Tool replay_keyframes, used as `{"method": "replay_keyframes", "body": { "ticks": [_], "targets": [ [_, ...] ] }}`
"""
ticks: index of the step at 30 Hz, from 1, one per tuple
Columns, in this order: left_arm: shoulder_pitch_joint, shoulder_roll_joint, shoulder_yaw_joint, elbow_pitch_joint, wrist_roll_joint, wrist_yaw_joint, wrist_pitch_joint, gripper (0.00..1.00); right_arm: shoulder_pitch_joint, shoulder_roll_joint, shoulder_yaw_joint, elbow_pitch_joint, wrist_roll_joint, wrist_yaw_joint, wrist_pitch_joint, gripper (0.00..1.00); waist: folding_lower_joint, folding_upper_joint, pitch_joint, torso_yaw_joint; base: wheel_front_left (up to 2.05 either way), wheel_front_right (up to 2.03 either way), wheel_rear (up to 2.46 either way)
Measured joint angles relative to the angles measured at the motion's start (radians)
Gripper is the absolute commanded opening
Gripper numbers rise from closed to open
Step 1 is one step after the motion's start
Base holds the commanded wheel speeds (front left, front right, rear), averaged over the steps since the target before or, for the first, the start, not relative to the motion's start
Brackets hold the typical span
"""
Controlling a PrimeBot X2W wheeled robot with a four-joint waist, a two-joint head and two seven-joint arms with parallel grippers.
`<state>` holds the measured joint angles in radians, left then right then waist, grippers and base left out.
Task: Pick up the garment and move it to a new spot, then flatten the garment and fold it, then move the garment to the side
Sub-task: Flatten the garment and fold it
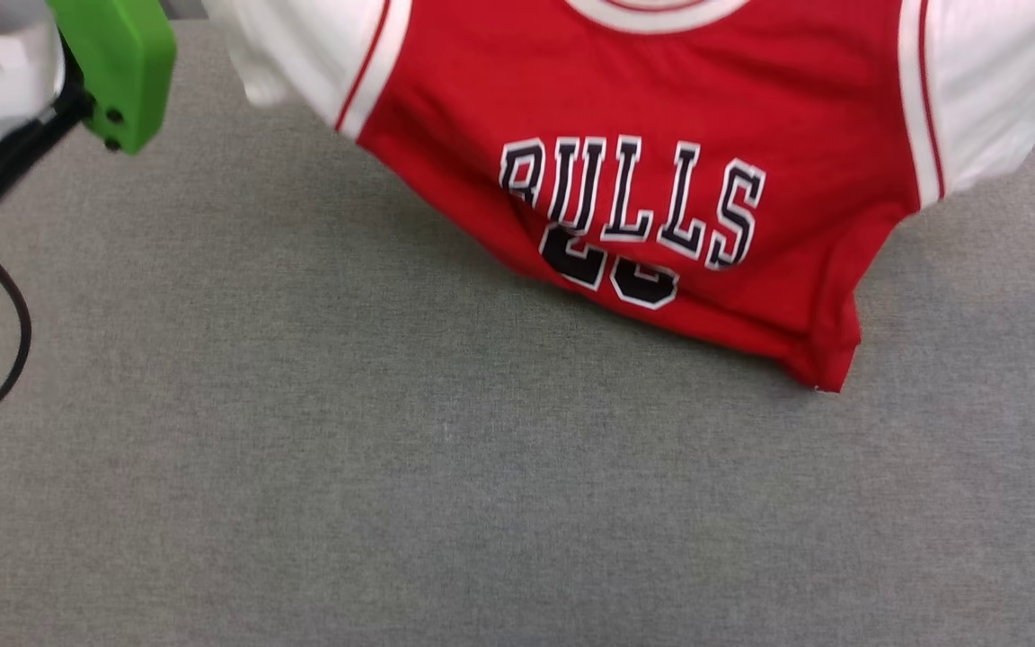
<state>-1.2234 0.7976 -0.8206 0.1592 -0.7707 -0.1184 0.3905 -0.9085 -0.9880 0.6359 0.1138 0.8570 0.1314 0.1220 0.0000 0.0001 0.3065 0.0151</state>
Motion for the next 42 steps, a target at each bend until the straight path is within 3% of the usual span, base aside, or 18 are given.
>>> {"method": "replay_keyframes", "body": {
  "ticks": [6,10,20,28,35,42],
  "targets": [
    [-0.125,-0.045,0.026,0.012,0.058,0.006,-0.040,0.00,-0.171,0.008,-0.029,-0.001,-0.061,0.000,0.038,0.00,0.0000,0.0000,0.045,-0.001,0.00,0.00,0.00],
    [-0.260,-0.097,0.043,0.077,0.126,0.014,-0.089,0.00,-0.341,0.050,-0.026,0.038,-0.108,0.000,0.063,0.00,0.0000,0.0000,0.098,-0.008,0.00,0.00,0.00],
    [-0.599,-0.224,0.087,0.311,0.234,0.017,-0.248,0.00,-0.776,0.155,0.070,0.205,-0.207,0.000,0.074,0.00,0.0001,0.0000,0.242,-0.029,0.00,0.00,0.00],
    [-0.798,-0.296,0.074,0.501,0.252,-0.001,-0.335,0.00,-1.029,0.224,0.171,0.376,-0.236,0.000,0.003,0.00,0.0002,0.0000,0.300,-0.039,0.00,0.00,0.00],
    [-0.832,-0.327,0.039,0.619,0.239,-0.009,-0.412,0.00,-1.110,0.261,0.279,0.486,-0.204,0.000,-0.065,0.00,0.0001,0.0000,0.306,-0.035,0.00,0.00,0.00],
    [-0.704,-0.323,-0.020,0.679,0.165,-0.010,-0.494,0.00,-1.005,0.270,0.396,0.531,-0.103,0.000,-0.165,0.00,0.0001,0.0000,0.284,-0.035,0.00,0.00,0.00]
  ]
}}
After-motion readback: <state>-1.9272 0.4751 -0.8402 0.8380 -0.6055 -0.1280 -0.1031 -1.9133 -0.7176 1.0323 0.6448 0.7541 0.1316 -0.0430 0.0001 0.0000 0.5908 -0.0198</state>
